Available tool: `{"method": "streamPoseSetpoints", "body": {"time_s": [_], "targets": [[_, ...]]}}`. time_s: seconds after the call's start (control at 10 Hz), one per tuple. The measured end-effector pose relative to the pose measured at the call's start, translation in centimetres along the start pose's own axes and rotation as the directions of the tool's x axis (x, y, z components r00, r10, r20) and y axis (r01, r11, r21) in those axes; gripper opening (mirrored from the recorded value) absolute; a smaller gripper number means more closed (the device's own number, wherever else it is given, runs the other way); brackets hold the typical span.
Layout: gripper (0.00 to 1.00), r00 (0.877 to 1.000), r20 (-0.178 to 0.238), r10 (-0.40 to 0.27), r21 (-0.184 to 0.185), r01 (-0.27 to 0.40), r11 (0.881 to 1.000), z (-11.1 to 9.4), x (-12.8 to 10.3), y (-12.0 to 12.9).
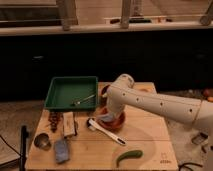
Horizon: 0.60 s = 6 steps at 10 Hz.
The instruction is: Place towel in red bowl
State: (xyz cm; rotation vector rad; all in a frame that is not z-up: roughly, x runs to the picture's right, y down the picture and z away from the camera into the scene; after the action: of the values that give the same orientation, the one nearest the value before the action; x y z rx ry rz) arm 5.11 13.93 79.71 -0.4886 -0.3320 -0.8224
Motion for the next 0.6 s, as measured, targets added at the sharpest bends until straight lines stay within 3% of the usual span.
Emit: {"method": "streamPoseSetpoints", "body": {"time_s": [0.6], "targets": [[0.8,1.0,-0.016,0.004,0.012,-0.004,1.0,-0.98,0.54,-0.17]]}}
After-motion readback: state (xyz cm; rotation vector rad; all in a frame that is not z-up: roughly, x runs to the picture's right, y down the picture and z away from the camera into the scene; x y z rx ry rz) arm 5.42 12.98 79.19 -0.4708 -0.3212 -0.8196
